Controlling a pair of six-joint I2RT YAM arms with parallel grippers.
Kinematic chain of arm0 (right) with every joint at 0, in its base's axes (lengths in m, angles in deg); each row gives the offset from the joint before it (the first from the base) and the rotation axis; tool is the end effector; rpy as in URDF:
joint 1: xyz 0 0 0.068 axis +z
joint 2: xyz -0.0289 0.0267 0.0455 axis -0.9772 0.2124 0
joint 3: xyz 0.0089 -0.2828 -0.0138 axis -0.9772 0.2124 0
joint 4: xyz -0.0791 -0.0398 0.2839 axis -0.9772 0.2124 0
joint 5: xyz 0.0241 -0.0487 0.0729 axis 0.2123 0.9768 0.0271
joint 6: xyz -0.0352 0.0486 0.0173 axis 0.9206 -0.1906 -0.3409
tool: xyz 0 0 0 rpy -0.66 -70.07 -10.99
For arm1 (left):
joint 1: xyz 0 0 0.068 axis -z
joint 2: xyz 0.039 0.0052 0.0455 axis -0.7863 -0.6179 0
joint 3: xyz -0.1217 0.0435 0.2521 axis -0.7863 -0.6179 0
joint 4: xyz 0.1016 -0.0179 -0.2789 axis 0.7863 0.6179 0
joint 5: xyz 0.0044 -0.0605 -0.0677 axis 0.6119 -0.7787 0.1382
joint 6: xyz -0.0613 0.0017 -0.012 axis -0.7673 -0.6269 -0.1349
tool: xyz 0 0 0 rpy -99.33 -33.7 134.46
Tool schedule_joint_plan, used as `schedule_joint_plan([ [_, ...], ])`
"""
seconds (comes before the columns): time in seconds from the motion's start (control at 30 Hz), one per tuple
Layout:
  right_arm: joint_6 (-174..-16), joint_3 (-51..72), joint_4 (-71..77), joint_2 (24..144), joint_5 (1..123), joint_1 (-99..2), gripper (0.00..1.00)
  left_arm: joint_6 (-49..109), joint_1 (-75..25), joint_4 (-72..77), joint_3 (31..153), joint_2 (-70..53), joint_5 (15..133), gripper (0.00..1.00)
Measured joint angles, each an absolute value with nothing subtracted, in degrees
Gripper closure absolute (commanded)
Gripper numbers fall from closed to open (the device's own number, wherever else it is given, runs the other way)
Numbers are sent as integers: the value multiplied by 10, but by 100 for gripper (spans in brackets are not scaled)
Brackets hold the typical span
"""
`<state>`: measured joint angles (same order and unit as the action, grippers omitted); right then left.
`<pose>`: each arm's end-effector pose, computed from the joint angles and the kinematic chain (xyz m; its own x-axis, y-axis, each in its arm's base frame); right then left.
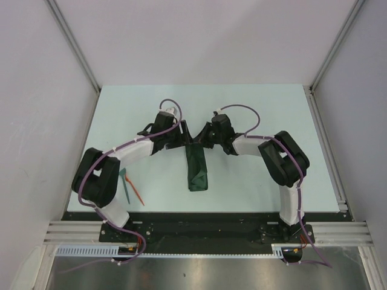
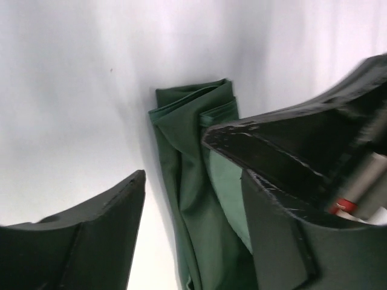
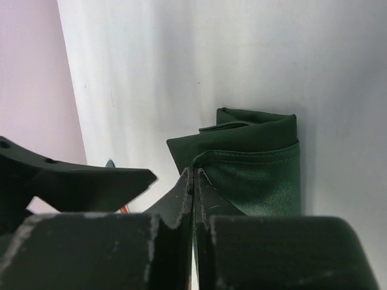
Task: Fold the napkin into a case and place the utensils inside
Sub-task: Fold the 2/3-rectangle-folded napkin at the center of the board.
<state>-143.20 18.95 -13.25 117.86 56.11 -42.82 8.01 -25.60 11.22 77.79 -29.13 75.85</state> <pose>0.3811 0.2801 0.1300 -0.8417 0.3831 -0.3805 -0.0574 0.6373 0.7685 0.3507 -0.1788 0.1752 -0.8074 -0.2227 -0.5464 0.0695 0.8838 -0.4628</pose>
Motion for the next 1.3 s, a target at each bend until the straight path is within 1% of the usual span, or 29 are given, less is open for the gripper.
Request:
schedule_joint_plan([
  [0.2,-1463,200,-168,1187,549,-434,100,81,-257,115,780,-291,749,26],
  [0.37,-1496,211,-198,1200,530,-441,100,90,-257,123,794,-334,739,37],
  [0.5,-1520,218,-218,1205,517,-442,100,96,-257,126,800,-352,732,37],
  [0.57,-1529,221,-227,1206,512,-442,100,96,-257,124,802,-356,727,40],
  [0.6,-1532,221,-231,1206,511,-442,100,96,-257,124,803,-358,725,42],
  [0.63,-1536,221,-233,1206,510,-442,100,96,-257,123,805,-360,723,51],
  [0.7,-1541,221,-238,1206,507,-442,100,94,-257,119,805,-364,718,59],
  [0.73,-1542,221,-240,1206,506,-442,100,92,-257,118,805,-366,716,66],
  [0.8,-1543,223,-242,1206,504,-442,100,91,-257,115,806,-368,714,73],
  [0.83,-1544,224,-242,1206,504,-442,100,90,-257,114,806,-368,714,79],
  [0.9,-1544,227,-243,1206,501,-442,100,90,-257,114,809,-370,714,87],
  [0.93,-1544,229,-245,1206,500,-443,98,91,-257,114,810,-370,713,91],
  [0.97,-1543,231,-246,1206,499,-444,96,90,-257,113,811,-370,712,92],
  [1.07,-1533,234,-249,1205,490,-449,75,91,-256,115,816,-373,706,93],
  [1.13,-1511,239,-237,1198,481,-456,68,91,-256,115,816,-375,705,94],
  [1.17,-1497,244,-221,1189,477,-461,60,91,-256,115,817,-375,704,94],
  [1.23,-1460,263,-185,1158,473,-472,56,91,-257,114,818,-376,702,94],
  [1.3,-1428,278,-154,1124,467,-484,56,91,-257,112,819,-377,699,94],
])
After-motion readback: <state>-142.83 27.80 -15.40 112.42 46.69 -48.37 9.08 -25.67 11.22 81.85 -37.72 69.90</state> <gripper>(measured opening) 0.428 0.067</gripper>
